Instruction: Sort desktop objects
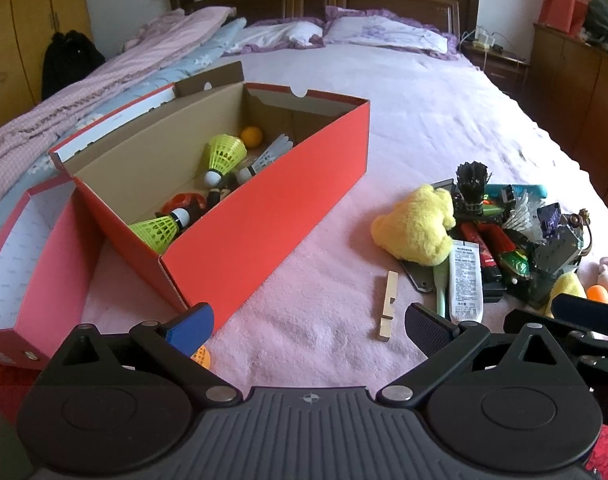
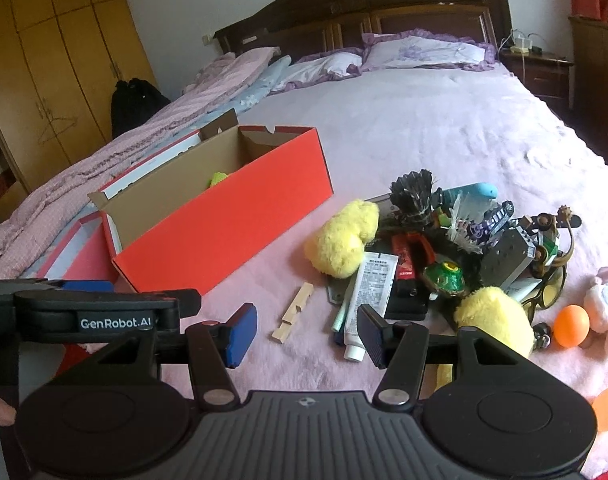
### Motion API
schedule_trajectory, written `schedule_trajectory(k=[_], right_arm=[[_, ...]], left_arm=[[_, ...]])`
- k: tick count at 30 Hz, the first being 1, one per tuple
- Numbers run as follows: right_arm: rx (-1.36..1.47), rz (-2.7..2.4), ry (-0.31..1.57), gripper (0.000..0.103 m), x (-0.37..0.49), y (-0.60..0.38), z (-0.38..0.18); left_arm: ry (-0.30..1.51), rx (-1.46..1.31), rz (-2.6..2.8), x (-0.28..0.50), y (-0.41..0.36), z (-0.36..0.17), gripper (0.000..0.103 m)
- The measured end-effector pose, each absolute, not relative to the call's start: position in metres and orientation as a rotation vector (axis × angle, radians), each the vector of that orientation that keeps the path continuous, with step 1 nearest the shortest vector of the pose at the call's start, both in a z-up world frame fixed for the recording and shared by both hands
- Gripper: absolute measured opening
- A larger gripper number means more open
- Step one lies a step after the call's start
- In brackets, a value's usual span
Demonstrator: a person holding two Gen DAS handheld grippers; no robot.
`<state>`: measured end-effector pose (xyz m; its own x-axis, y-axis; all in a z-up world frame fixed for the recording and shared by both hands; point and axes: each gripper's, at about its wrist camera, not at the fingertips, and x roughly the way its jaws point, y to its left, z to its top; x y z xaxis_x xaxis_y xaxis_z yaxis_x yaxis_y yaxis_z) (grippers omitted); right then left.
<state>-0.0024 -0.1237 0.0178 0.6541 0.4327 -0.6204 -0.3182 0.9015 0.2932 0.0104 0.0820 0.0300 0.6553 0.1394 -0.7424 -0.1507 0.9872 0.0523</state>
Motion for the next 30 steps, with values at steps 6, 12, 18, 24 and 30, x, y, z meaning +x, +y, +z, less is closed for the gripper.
schedule_trajectory(k=[6, 12, 18, 24, 30], right_arm=[[0.171, 0.413, 0.736, 0.062, -0.0049, -0.1243, 0.0174], [0.173, 0.409, 0.733, 0.065, -0.0059, -0.1244, 0.0167], [0.173, 0.407, 0.735, 0.066, -0.0064, -0.1237, 0.0153], [0.164, 0.411, 0.737, 0.067, -0.0082, -0.1217, 0.0154], [0.167, 0.409, 0.742, 0.067, -0.0085, -0.1214, 0.0146]], left_arm=[[0.839, -0.015, 0.162, 0.0094, 0.0809, 0.0292, 0.103], [0.83, 0.002, 0.168, 0.0088, 0.0779, 0.0299, 0.103], [0.819, 0.037, 0.183, 0.0082, 0.0754, 0.0311, 0.103], [0.805, 0.061, 0.176, 0.0066, 0.0743, 0.032, 0.103], [0.803, 0.061, 0.171, 0.0065, 0.0746, 0.0317, 0.103]])
